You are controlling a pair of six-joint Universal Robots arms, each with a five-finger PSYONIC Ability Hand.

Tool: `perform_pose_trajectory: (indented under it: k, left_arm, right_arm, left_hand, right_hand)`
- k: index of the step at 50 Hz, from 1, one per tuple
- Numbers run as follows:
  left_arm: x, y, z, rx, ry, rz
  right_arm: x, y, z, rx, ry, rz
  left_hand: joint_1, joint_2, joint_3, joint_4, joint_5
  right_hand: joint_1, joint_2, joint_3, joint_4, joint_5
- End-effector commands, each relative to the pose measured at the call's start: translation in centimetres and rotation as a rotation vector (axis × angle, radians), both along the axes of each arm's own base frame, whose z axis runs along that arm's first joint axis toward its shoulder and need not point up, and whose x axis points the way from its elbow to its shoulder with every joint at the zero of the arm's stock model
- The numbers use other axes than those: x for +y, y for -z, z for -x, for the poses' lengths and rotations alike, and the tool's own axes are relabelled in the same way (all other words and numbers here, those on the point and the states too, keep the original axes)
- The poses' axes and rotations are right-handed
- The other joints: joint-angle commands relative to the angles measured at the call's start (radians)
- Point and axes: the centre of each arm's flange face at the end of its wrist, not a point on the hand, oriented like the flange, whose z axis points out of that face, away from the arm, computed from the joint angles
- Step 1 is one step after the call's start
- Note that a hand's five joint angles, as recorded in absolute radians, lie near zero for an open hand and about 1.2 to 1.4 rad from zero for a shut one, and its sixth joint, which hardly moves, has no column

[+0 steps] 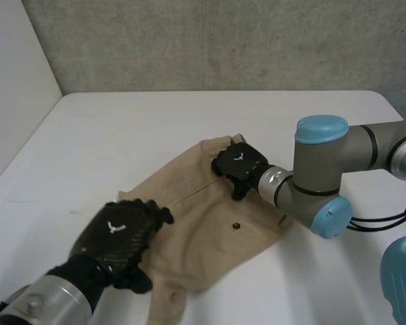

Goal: Fold the shorts.

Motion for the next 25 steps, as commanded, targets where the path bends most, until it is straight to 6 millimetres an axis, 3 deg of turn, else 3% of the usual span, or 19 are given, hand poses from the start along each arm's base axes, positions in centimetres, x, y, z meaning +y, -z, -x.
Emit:
perform_pose_trajectory:
  k: [1, 11, 15, 17, 20, 22, 23, 25]
  left_arm:
    - [-0.9, -0.9, -0.7, 0.023, -0.047, 0.032]
    - [-1.4, -0.8, -1.2, 0.023, -0.077, 0.031]
    - [-1.6, -0.8, -1.3, 0.021, -0.084, 0.030]
    - [-1.5, -0.8, -1.3, 0.024, -0.084, 0.030]
    - [-1.6, -0.9, -1.2, 0.024, -0.084, 0.034]
    - [-1.6, -1.0, -1.2, 0.027, -0.084, 0.037]
    - [-1.7, -1.1, -1.2, 0.027, -0.085, 0.039]
    - [-1.8, -1.2, -1.2, 0.031, -0.086, 0.044]
  right_arm:
    - [0.3, 1.2, -0.4, 0.008, -0.013, -0.016]
    - [0.6, 1.8, -1.2, -0.004, -0.026, -0.002]
    - [0.5, 1.4, -1.4, -0.016, -0.029, 0.008]
    - [0.5, 0.9, -1.6, -0.026, -0.029, 0.018]
    - [0.8, -2.0, -1.9, -0.089, -0.022, 0.033]
    - [0.8, -2.8, -1.9, -0.110, -0.017, 0.037]
    - [0.9, -5.0, -1.8, -0.173, -0.005, 0.040]
    - [1.0, -6.1, -1.6, -0.202, 0.000, 0.043]
  left_hand:
    - [-0.036, -0.024, -0.027, -0.019, -0.015]
    - [-0.063, -0.051, -0.054, -0.045, -0.042]
    - [-0.080, -0.068, -0.071, -0.063, -0.059]
    - [-0.101, -0.089, -0.092, -0.083, -0.080]
    - [-0.104, -0.092, -0.095, -0.086, -0.083]
    - [-0.104, -0.092, -0.095, -0.086, -0.083]
    - [-0.104, -0.092, -0.095, -0.086, -0.083]
    - [-0.107, -0.095, -0.098, -0.089, -0.086]
  right_hand:
    - [0.216, 0.113, 0.113, 0.113, 0.142]
    - [0.274, 0.172, 0.171, 0.171, 0.201]
    - [0.798, 0.695, 0.695, 0.695, 0.724]
    - [0.799, 0.696, 0.696, 0.696, 0.725]
    - [0.799, 0.696, 0.696, 0.696, 0.725]
    - [0.799, 0.696, 0.696, 0.696, 0.725]
    - [0.799, 0.696, 0.696, 0.696, 0.725]
    - [0.799, 0.696, 0.696, 0.696, 0.725]
